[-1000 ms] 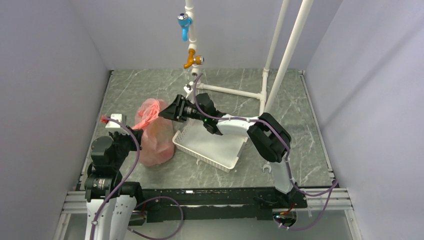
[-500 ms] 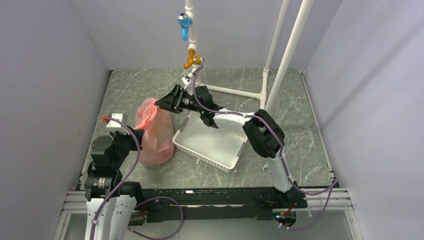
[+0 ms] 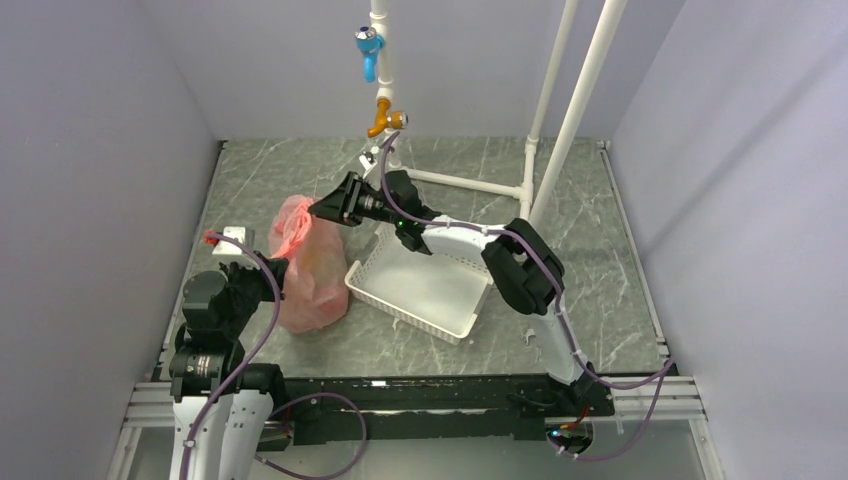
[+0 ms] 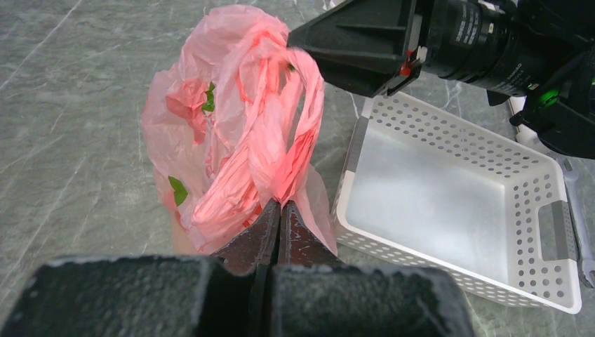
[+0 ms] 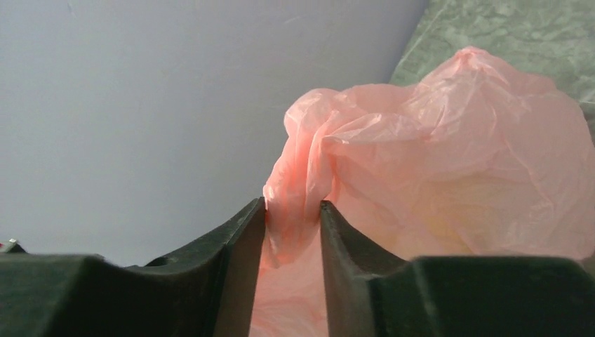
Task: Take the fake fruits out of the plastic bag
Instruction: Untie the plastic bag at the center of the board.
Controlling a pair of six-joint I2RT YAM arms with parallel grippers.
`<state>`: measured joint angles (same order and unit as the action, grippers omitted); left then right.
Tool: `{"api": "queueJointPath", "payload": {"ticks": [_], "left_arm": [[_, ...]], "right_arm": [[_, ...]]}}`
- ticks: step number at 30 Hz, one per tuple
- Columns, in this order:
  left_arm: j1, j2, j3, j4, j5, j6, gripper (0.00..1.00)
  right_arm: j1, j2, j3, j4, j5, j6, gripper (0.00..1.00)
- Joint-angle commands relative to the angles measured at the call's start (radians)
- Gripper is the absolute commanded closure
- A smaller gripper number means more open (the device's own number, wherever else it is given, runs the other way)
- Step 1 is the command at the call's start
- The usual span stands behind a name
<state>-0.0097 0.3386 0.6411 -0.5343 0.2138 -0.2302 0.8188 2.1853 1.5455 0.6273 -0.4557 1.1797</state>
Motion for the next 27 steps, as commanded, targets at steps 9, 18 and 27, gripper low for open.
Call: {"api": "queueJointPath", "payload": {"ticks": [9, 18, 27], "left_arm": [[0.007, -0.010, 0.051, -0.035, 0.060, -0.044, 1.00], [0.007, -0.012, 0.126, -0.221, 0.181, -0.173, 1.00], [0.007, -0.027, 0.123, -0.219, 0.134, -0.195, 0.64]], "right_arm": [[-0.001, 0.043, 0.183, -0.046, 0.032, 0.048, 0.96], [0.000, 0.105, 0.407, -0.304, 0.138, -0.123, 1.00], [0.011, 0.102, 0.545, -0.528, 0.125, -0.306, 0.76]]}}
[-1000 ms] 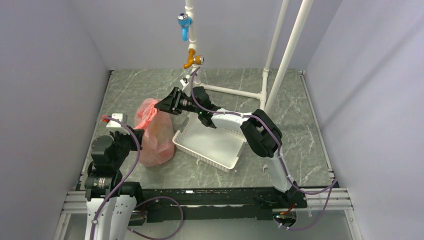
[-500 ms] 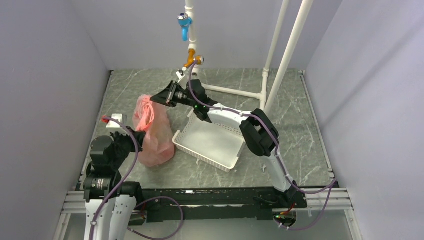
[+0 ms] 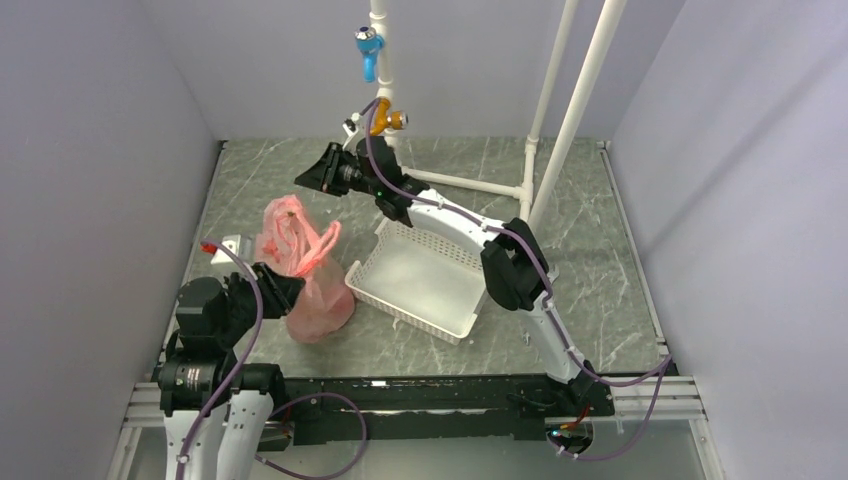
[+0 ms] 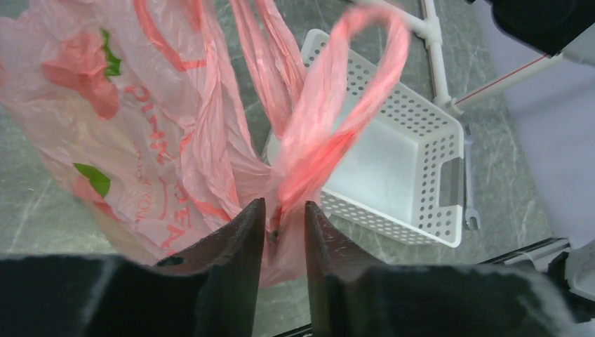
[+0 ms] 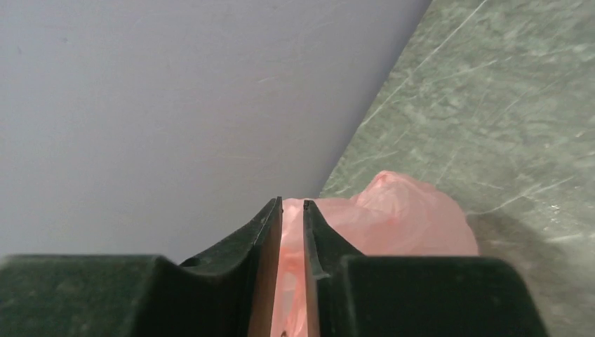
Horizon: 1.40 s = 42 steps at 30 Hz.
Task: Take the fake fruits out of the plastic bag
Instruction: Untie the plastic bag at the center of the board, then adjust the plastic bag at the center of the board.
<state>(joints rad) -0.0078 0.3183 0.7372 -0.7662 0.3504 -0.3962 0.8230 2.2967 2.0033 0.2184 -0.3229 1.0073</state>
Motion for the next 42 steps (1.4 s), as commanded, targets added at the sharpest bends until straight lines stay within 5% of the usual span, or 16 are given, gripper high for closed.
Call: {"api": "queueJointPath", "payload": {"ticks": [1, 5, 14, 27, 35, 42], "left_arm": [[0.005, -0.002, 0.039, 0.020, -0.007, -0.023, 0.54], [0.005, 0.057, 0.116, 0.029, -0.043, 0.020, 0.31], [0.005, 0.226, 0.307, 0.109, -0.189, 0.152, 0.10], [0.005, 0.663, 0.428, 0.193, -0.221, 0.279, 0.11], [0.005, 0.643, 0.259, 0.382, -0.211, 0.306, 0.11], [0.005, 0.650, 0.202, 0.414, -0.189, 0.303, 0.13]], "right_arm": [[0.012, -0.025, 0.083, -0.153, -0.010, -0.167, 0.69], [0.035, -0.141, -0.037, -0.210, 0.009, -0.288, 0.53], [0.033, -0.425, -0.333, -0.245, 0.047, -0.389, 0.27], [0.047, -0.516, -0.521, -0.039, -0.234, -0.377, 0.15], [0.092, -0.477, -0.523, 0.009, -0.148, -0.300, 0.15], [0.204, -0.486, -0.479, -0.130, 0.217, -0.334, 0.22]]}}
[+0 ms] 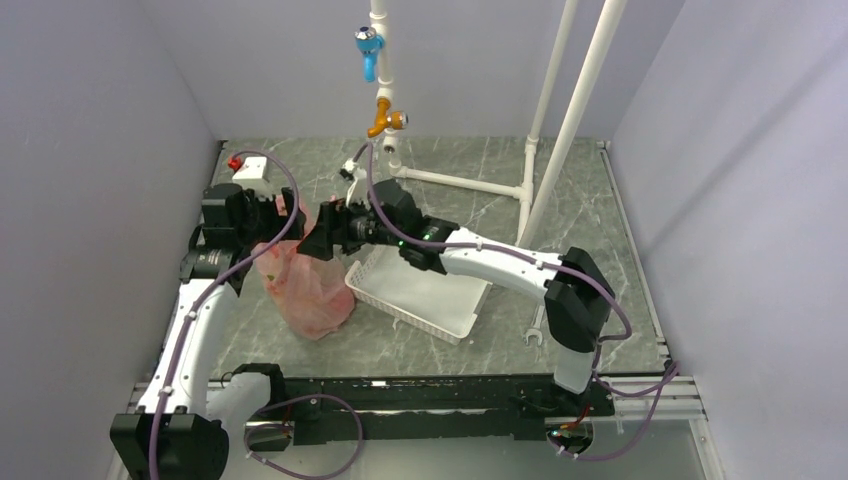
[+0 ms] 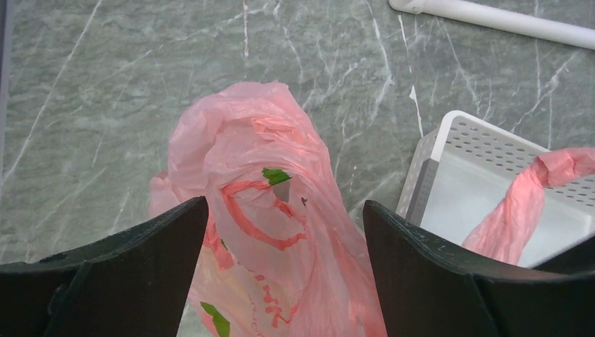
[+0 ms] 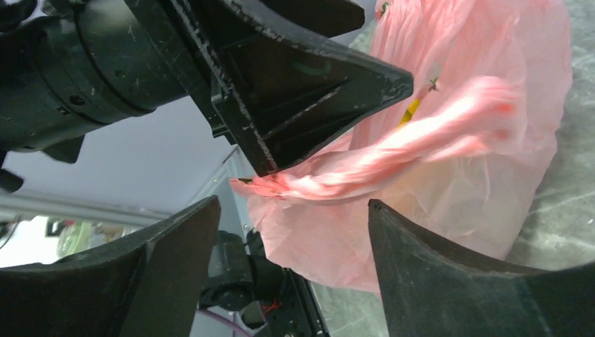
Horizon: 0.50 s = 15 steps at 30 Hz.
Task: Take the fake fruits out of the plastic bag
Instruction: Adjust the plastic bag at the center of the board.
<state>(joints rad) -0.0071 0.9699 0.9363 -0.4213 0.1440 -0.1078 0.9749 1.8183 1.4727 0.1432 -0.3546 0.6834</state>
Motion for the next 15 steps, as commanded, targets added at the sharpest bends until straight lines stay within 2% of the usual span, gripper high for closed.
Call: {"api": "queueJointPath", "payload": {"ticks": [1, 4, 8, 13, 15], "left_arm": [[0.004, 0.009, 0.004, 0.066, 0.014, 0.008, 0.14], [0.022, 0.040, 0.011, 0.058, 0.019, -0.016, 0.19], [0.049, 0.067, 0.006, 0.082, 0.068, -0.037, 0.30], [0.094, 0.118, 0.026, 0.087, 0.159, -0.060, 0.60], [0.097, 0.117, 0.025, 0.089, 0.179, -0.059, 0.68]], "right_arm": [[0.071, -0.017, 0.046, -0.067, 0.320, -0.021, 0.23], [0.110, -0.046, -0.005, -0.014, 0.441, -0.074, 0.24], [0.112, -0.047, -0.030, 0.034, 0.434, -0.082, 0.31], [0.121, 0.013, 0.007, 0.084, 0.361, -0.098, 0.40], [0.123, 0.044, 0.043, 0.085, 0.297, -0.115, 0.42]]}}
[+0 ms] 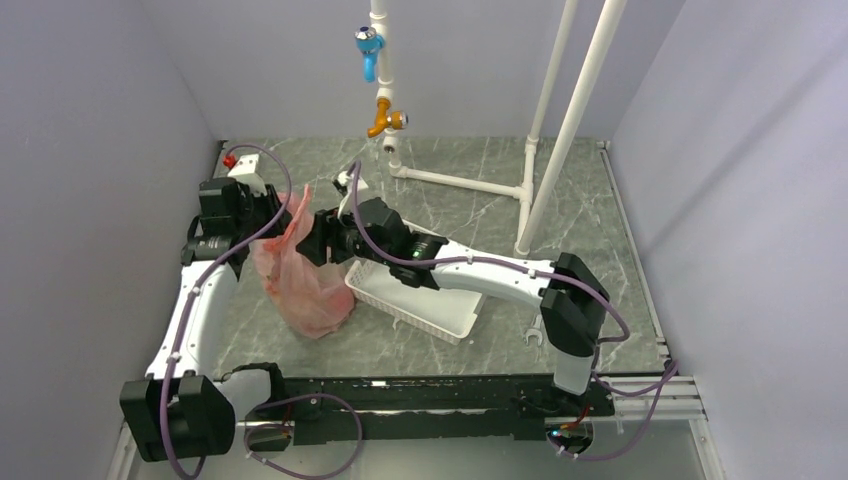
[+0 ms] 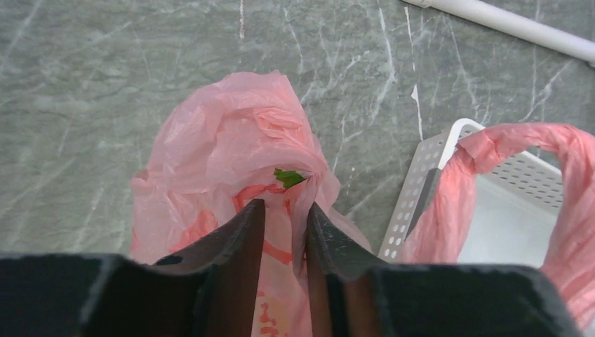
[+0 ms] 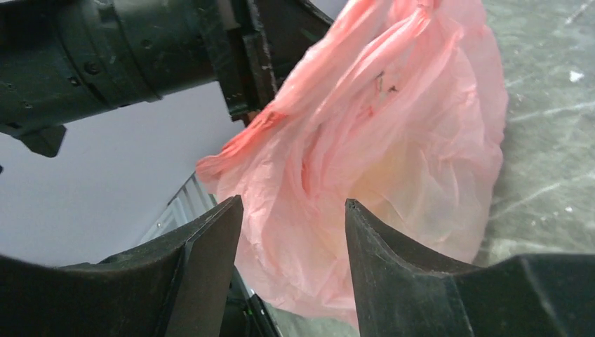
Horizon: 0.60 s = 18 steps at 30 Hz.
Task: Take the fake fruits out of the plastic bag
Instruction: Adjust the plastic bag at the center of the board.
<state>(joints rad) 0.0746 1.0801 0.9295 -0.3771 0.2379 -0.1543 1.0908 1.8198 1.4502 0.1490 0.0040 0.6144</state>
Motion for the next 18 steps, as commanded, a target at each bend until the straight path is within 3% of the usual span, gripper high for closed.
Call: {"api": "queueJointPath", "payload": {"ticks": [1, 6, 8, 10, 12, 15, 17, 18], "left_arm": [[0.015, 0.002, 0.027, 0.049, 0.090, -0.009, 0.72], [0.019, -0.042, 0.011, 0.060, 0.066, -0.002, 0.89], [0.020, -0.055, 0.004, 0.070, 0.080, -0.003, 0.93], [0.019, -0.068, 0.000, 0.074, 0.091, -0.008, 1.00], [0.020, -0.087, -0.005, 0.078, 0.088, -0.013, 1.00], [0.021, -0.125, -0.014, 0.078, 0.052, -0.028, 1.00], [0.022, -0.144, -0.012, 0.084, -0.017, -0.063, 1.00], [0.024, -0.150, -0.004, 0.081, -0.047, -0.092, 1.00]], "right_arm": [[0.007, 0.054, 0.077, 0.085, -0.089, -0.051, 0.41], [0.010, 0.078, 0.074, 0.152, -0.268, -0.061, 0.21], [0.010, 0.100, 0.086, 0.141, -0.281, -0.058, 0.20], [0.010, 0.137, 0.140, 0.080, -0.244, -0.058, 0.25], [0.011, 0.152, 0.189, 0.043, -0.222, -0.083, 0.37], [0.011, 0.140, 0.207, 0.044, -0.202, -0.121, 0.56], [0.006, 0.115, 0.197, 0.052, -0.186, -0.148, 0.74], [0.003, 0.102, 0.185, 0.061, -0.186, -0.175, 0.77]]}}
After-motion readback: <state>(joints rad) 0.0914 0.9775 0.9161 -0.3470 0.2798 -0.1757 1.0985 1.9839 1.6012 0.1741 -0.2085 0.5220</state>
